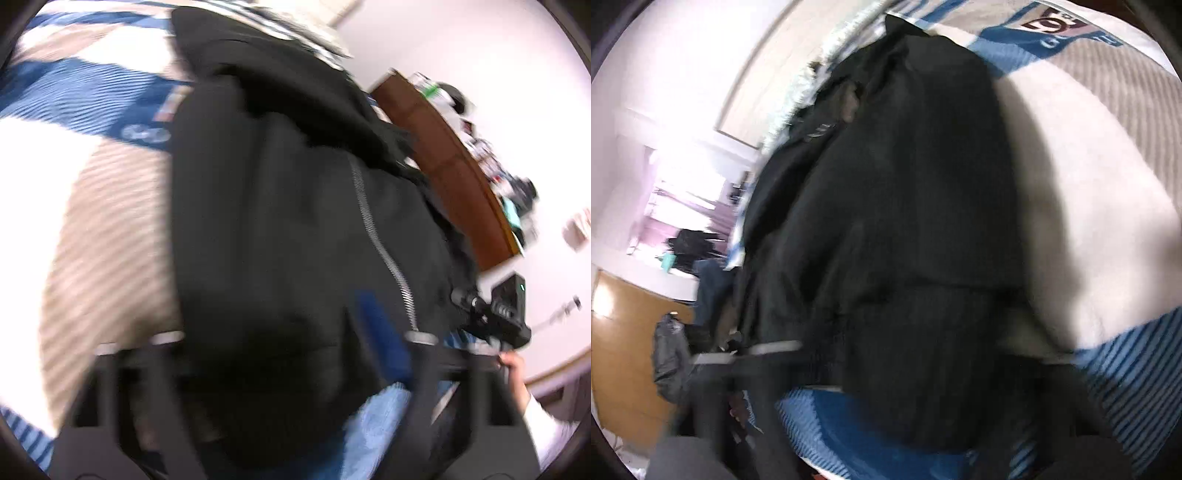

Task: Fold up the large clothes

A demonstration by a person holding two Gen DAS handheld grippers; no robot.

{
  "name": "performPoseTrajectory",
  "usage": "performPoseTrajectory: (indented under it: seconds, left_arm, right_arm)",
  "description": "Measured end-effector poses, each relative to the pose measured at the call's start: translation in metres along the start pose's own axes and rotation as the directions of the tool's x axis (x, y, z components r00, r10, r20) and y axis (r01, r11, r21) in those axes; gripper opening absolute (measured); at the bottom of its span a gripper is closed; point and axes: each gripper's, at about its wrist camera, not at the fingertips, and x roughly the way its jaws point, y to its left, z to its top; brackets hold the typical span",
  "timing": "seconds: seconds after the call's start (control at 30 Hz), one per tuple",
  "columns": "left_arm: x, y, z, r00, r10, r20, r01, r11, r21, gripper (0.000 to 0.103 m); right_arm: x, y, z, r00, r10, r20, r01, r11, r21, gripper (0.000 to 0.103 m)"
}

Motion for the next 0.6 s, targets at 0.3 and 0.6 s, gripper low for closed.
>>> performPoseTrajectory:
  seconds: [0.3,0.6]
  left_arm:
    - [-0.014,-0.001,-0.003,0.998,-0.054,0.038,0.056,0.997,-0.054,0.023]
    - [-0.054,-0.032,-0.006,0.99,-0.117,0.083,0.117,0.993,0.008,0.021]
  right_arm:
    - [-0.016,0.022,-0.002,0.998,0.014,0.059,-0.01,0.998,-0.066,0.018]
    - [-0.062,0.033,-0.008,0.992,0.101,0.078,-0.094,0.992,-0.084,0.018]
